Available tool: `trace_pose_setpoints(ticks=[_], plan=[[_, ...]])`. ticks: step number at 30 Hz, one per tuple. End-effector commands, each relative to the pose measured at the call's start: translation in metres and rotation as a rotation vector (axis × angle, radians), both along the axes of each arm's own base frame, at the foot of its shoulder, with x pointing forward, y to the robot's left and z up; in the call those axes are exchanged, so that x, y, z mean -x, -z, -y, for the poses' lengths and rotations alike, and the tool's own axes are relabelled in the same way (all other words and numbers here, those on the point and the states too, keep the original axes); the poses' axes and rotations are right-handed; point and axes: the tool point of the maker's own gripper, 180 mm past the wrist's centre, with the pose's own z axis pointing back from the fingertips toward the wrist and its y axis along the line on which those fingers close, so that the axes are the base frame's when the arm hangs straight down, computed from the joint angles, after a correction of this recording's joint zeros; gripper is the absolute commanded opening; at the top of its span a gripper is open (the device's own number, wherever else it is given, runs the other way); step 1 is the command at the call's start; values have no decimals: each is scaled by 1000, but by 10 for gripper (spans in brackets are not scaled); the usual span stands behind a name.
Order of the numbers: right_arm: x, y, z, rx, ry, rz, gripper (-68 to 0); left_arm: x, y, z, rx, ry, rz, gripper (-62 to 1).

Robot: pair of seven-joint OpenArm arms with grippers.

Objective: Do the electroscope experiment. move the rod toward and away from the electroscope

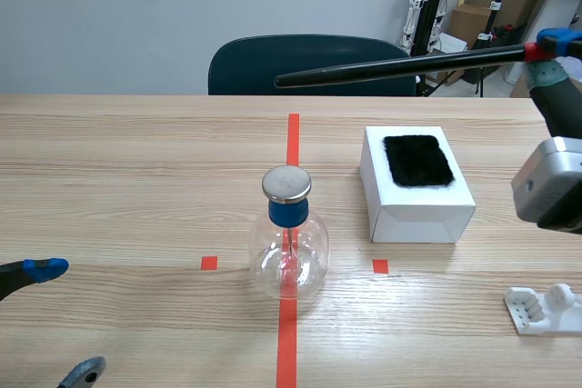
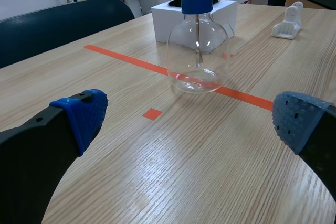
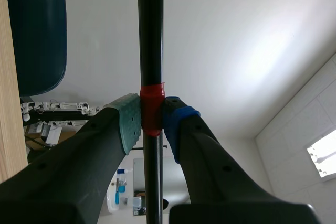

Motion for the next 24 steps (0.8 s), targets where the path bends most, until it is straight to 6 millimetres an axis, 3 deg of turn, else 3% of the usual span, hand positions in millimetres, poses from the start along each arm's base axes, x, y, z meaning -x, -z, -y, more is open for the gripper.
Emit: trace_pose_setpoints(ticks=[1, 19, 24], plan=[[-3, -18, -1, -12, -6, 55, -676, -2, -14, -1, 44, 3, 47, 14], [-4, -18, 1, -16, 12, 56, -676, -2, -14, -1, 44, 3, 47, 14], [-15, -29, 12, -22, 74, 95, -676, -2, -14, -1, 44, 3, 47, 14]])
